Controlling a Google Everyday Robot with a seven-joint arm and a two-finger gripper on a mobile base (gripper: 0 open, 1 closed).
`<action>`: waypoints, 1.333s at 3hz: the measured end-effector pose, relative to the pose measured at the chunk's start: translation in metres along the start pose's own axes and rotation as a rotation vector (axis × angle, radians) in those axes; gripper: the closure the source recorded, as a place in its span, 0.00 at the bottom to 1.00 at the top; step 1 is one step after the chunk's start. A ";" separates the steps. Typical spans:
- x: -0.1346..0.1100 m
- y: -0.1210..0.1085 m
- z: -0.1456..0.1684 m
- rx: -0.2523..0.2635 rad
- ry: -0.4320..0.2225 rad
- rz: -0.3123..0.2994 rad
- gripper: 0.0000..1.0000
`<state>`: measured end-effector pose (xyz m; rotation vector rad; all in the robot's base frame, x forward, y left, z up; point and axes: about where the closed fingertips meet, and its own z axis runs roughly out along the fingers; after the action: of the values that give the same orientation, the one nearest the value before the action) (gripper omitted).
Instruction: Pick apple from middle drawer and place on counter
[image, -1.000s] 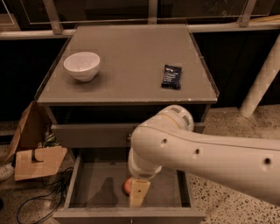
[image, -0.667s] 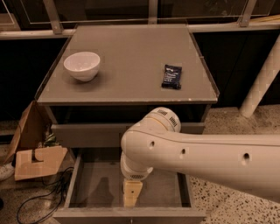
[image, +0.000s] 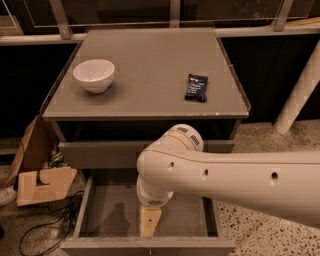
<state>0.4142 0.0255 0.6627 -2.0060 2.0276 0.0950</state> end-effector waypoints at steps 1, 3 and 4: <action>0.031 -0.017 0.080 -0.039 0.040 0.074 0.00; 0.031 -0.018 0.095 -0.058 0.014 0.093 0.00; 0.028 -0.020 0.132 -0.095 -0.006 0.142 0.00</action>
Offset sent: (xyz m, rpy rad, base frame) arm 0.0425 -0.0174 -0.1130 -0.0368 0.0782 -0.0978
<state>0.4543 0.0306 0.5324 -1.9111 2.1982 0.2297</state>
